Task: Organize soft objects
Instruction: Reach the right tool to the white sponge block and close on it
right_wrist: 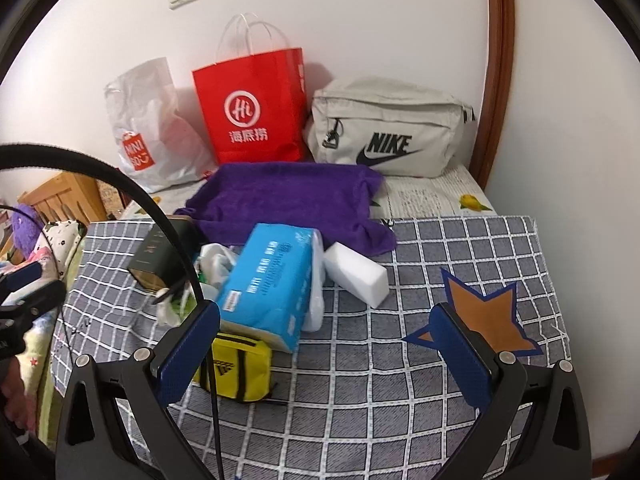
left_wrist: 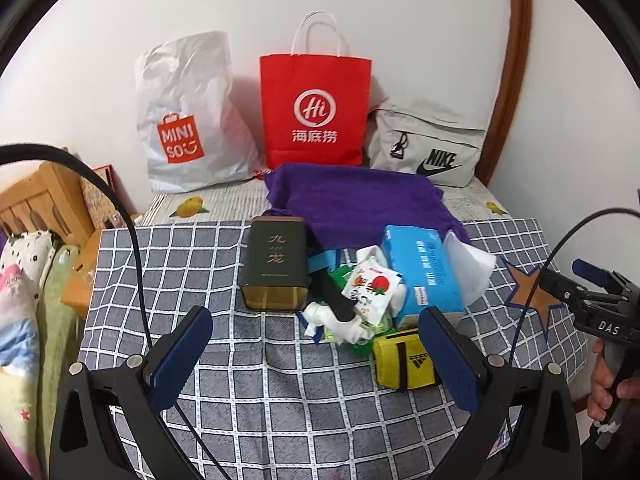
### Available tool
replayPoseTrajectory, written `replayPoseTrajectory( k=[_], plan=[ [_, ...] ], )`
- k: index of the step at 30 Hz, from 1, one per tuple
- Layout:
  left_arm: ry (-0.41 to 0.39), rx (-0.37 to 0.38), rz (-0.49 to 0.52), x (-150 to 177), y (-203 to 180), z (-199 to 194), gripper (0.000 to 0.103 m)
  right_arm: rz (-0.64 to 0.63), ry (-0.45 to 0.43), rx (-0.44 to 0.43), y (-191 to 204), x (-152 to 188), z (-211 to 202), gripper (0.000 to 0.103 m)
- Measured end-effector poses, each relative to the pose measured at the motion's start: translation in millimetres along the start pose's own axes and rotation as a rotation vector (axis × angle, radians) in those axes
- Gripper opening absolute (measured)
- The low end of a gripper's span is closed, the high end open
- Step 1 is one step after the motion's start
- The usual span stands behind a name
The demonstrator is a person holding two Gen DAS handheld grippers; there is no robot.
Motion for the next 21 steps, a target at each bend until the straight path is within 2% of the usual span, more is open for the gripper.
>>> replayPoseTrajectory(
  k=[7, 11, 21],
  plan=[
    [0.027, -0.01, -0.031, 3.4, 16.0, 15.6, 0.103, -0.047, 0.03, 0.043, -23.3, 0.0, 42.3, 0.103],
    [0.043, 0.01, -0.046, 4.7, 20.7, 26.5, 0.103, -0.063, 0.077, 0.07, -43.1, 0.7, 74.7, 0.101],
    [0.089, 0.043, -0.042, 3.3, 21.1, 58.3, 0.103, -0.108, 0.165, -0.019, -66.5, 9.9, 148.6, 0.1]
  ],
)
Point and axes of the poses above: each gripper's, at about its wrist camera, not at the fingertips, and z roughly the way its jaws point, y to its left, x to its underside, the point moved 8 cm from there along z, roughly the way its jaws point, and after that the axes turned 1 degree about y, right-handed, at the moved point
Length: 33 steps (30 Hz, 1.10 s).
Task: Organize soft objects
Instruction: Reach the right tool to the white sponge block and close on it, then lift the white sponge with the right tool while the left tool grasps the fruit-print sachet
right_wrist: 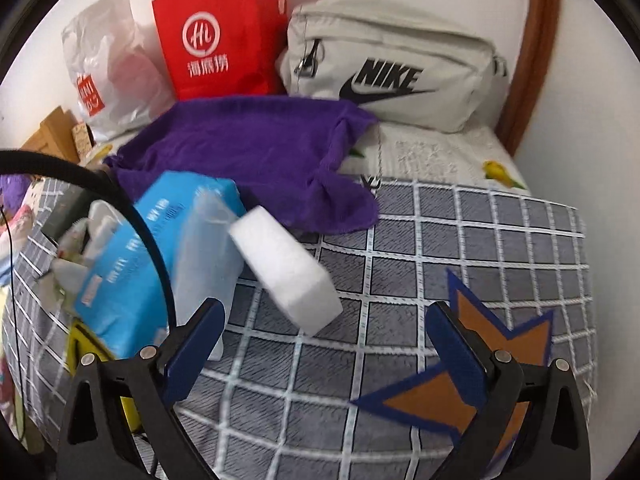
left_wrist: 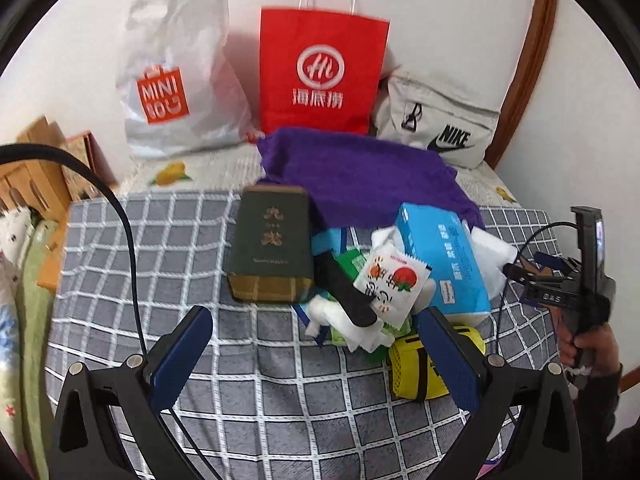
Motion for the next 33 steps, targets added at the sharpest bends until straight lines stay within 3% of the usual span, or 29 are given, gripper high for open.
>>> replayPoseTrajectory(
  k=[6, 8, 11, 13, 19, 23, 26, 30, 33],
  plan=[
    [0.106, 0.058, -0.019, 9.7, -0.1, 29.8, 0.103, -0.059, -0.006, -0.043, 8.0, -8.3, 27.0, 0.092],
    [0.125, 0.052, -0.014, 12.0, -0.4, 35.3, 0.103, -0.084, -0.007, -0.049, 11.9, -10.8, 34.4, 0.083],
    [0.132, 0.041, 0.004, 12.9, -1.7, 40.5, 0.103, -0.117, -0.004, -0.095, 22.1, -11.3, 41.2, 0.051],
    [0.134, 0.037, 0.011, 11.8, -1.8, 42.3, 0.103, -0.115, -0.003, -0.118, 25.9, -9.7, 40.1, 0.044],
    [0.124, 0.067, 0.055, 8.0, -15.4, 47.9, 0.103, -0.038, -0.035, -0.137, 19.2, -1.3, 13.9, 0.044],
    [0.128, 0.107, 0.138, 7.0, -38.8, 56.5, 0.103, 0.025, -0.049, -0.117, 10.5, 2.3, -2.2, 0.044],
    [0.141, 0.095, 0.22, 7.0, -51.3, 68.1, 0.098, 0.06, -0.064, -0.119, 10.3, 4.9, -12.6, 0.044],
    [0.129, 0.025, 0.289, 6.0, -49.5, 74.8, 0.095, 0.068, -0.084, -0.116, 14.1, 9.3, -23.3, 0.044],
    [0.136, 0.069, 0.268, 5.3, -47.7, 76.1, 0.093, 0.092, -0.09, -0.136, 14.4, 8.1, -25.7, 0.044]
  ],
)
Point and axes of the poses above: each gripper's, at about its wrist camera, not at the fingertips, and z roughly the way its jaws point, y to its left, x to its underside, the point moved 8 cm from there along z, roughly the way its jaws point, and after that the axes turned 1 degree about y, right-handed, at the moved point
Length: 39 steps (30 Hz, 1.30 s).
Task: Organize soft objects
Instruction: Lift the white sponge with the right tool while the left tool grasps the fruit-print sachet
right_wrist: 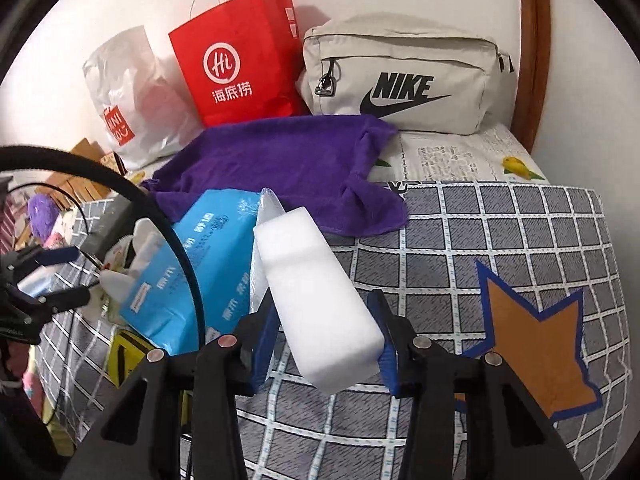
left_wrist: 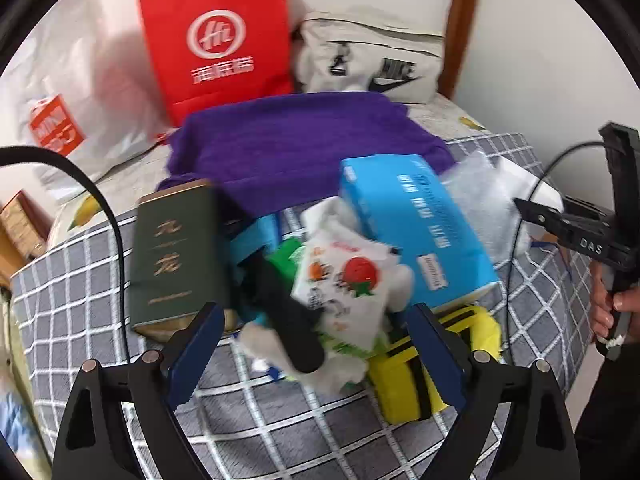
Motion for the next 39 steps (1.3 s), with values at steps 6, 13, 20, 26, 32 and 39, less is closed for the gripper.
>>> replayPoseTrajectory(
  k=[6, 13, 20, 26, 32, 39],
  plan=[
    [0.012, 0.036, 0.061, -3.9, -17.9, 12.1, 0.084, 0.008, -0.026, 0.024, -5.5, -0.7, -14.0, 0.044],
    [0.055, -0.017, 0.099, -2.1, -14.0, 29.8, 0.055, 0.065, -0.032, 0.055, -24.3, 6.5, -26.6, 0.044],
    [0.043, 0.033, 0.084, -6.2, -10.3, 21.8, 0.045, 0.053, -0.024, 0.045, -18.7, 8.7, -25.4, 0.044],
    [0.013, 0.039, 0.068, -13.6, -1.5, 7.8, 0.04, 0.044, -0.01, 0.031, -13.5, 10.2, -20.1, 0.044],
    [0.028, 0.05, 0.048, -19.5, 4.6, 19.5, 0.019, 0.041, 0.008, 0.019, -9.0, 12.3, -14.1, 0.044],
    [0.033, 0.044, 0.017, -20.6, 8.3, 33.2, 0.009, 0.043, 0.023, 0.021, -8.5, 14.2, -9.8, 0.045]
  ],
)
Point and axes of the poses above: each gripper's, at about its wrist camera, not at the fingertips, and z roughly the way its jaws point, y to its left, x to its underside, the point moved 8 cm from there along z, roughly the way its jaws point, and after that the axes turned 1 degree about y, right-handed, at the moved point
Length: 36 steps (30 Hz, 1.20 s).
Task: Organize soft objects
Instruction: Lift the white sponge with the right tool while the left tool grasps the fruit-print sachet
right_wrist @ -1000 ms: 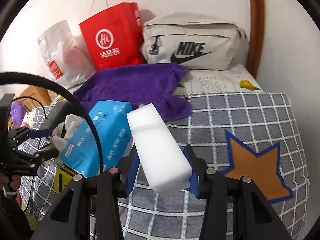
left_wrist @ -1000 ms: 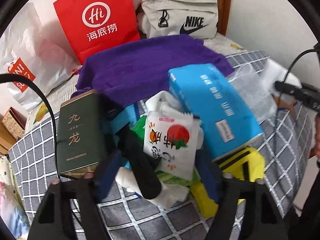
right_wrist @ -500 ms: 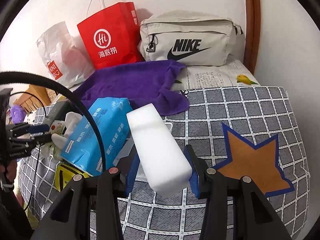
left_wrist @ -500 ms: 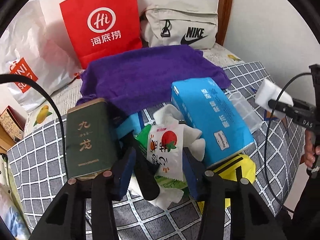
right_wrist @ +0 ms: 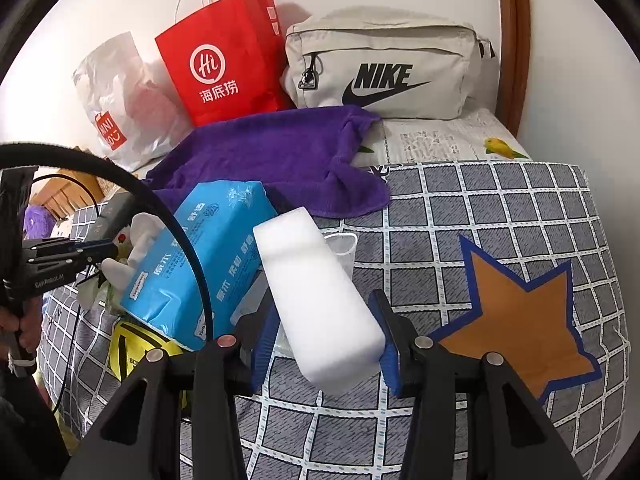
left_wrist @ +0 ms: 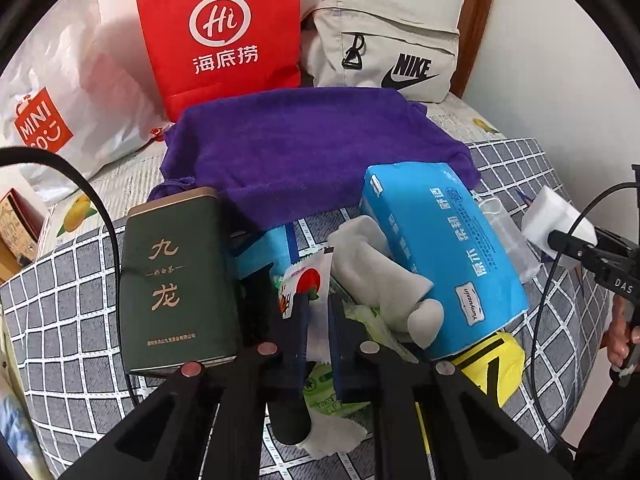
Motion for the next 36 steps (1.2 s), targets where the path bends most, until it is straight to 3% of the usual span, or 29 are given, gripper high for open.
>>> replayPoseTrajectory(
  k=[8, 22, 36],
  plan=[
    [-0.025, -0.016, -0.032, -2.1, 15.5, -6.7, 0.007, -0.004, 0.014, -0.004, 2.4, 0.1, 4.7, 0.046],
    [0.018, -0.047, -0.03, -2.0, 24.3, 17.0, 0.005, -0.006, 0.024, -0.001, 5.0, -0.9, 6.1, 0.046],
    [-0.062, 0.026, -0.059, -13.2, 25.7, -18.6, 0.004, -0.048, -0.044, -0.01, 16.8, -25.1, -18.0, 0.045]
  ],
)
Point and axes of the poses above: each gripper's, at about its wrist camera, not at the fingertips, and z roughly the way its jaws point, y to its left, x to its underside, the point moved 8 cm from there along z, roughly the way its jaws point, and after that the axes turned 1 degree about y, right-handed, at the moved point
